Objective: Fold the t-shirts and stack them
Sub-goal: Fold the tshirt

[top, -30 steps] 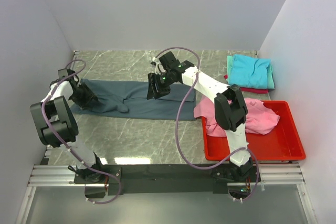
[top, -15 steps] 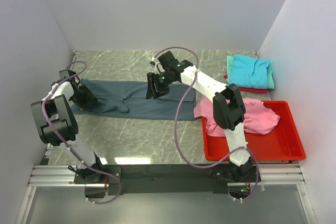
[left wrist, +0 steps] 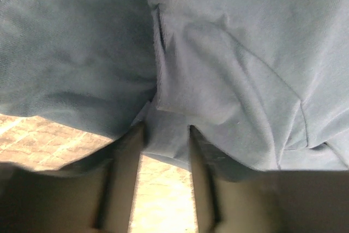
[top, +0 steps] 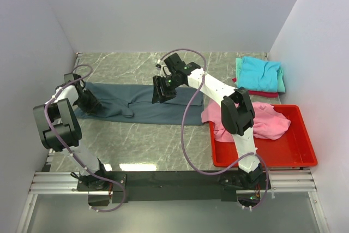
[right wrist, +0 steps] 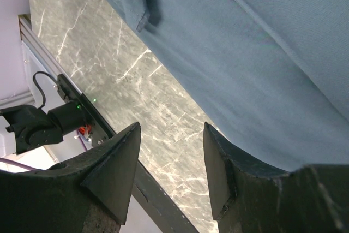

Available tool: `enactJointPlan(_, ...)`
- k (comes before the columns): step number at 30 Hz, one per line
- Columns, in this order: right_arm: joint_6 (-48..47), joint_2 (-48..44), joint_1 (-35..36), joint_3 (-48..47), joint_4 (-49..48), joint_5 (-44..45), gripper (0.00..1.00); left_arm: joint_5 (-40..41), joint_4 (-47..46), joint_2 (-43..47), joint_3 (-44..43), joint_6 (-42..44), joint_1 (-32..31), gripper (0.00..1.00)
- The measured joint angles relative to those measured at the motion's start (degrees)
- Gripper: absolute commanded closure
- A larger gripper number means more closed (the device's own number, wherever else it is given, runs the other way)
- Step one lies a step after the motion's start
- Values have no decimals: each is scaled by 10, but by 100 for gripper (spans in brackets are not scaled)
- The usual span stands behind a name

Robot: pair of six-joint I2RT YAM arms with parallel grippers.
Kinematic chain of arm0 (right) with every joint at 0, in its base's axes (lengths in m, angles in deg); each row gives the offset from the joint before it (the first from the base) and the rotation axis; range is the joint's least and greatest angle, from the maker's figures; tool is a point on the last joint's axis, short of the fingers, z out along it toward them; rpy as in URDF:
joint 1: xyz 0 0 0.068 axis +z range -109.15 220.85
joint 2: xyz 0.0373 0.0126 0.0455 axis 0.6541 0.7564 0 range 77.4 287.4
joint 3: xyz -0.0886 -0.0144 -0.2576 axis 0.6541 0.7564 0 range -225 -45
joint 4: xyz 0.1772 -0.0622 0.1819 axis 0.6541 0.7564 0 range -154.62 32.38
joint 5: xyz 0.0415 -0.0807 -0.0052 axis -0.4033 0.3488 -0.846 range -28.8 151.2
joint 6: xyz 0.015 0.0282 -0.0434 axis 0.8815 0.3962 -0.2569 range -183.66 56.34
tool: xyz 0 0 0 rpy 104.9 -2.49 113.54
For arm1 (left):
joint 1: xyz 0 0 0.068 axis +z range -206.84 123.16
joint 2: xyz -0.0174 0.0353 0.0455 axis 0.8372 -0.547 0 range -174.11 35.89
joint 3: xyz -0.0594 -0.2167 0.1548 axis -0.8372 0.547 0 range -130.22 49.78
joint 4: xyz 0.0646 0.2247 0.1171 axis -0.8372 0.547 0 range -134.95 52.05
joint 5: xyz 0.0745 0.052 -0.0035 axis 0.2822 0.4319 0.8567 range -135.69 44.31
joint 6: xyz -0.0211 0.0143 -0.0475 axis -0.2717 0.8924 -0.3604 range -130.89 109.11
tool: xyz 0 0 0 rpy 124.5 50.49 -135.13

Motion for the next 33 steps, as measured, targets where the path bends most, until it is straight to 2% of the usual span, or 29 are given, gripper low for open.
enactJointPlan(1, 0, 0, 0, 0, 0, 0, 43, 0, -1, 0, 1, 0, 0, 63)
enactJointPlan(4, 0, 0, 0, 0, 0, 0, 43, 1, 0, 0, 6, 1, 0, 86)
enactJointPlan(7, -2, 0, 0, 0, 0, 0, 43, 0, 3, 0, 9, 3, 0, 99)
enactJointPlan(18, -2, 0, 0, 0, 0, 0, 44, 15, 73, 16, -10, 4, 0, 99)
enactJointPlan(33, -2, 0, 0, 0, 0, 0, 44, -11, 129, 36, -31, 6, 39, 99)
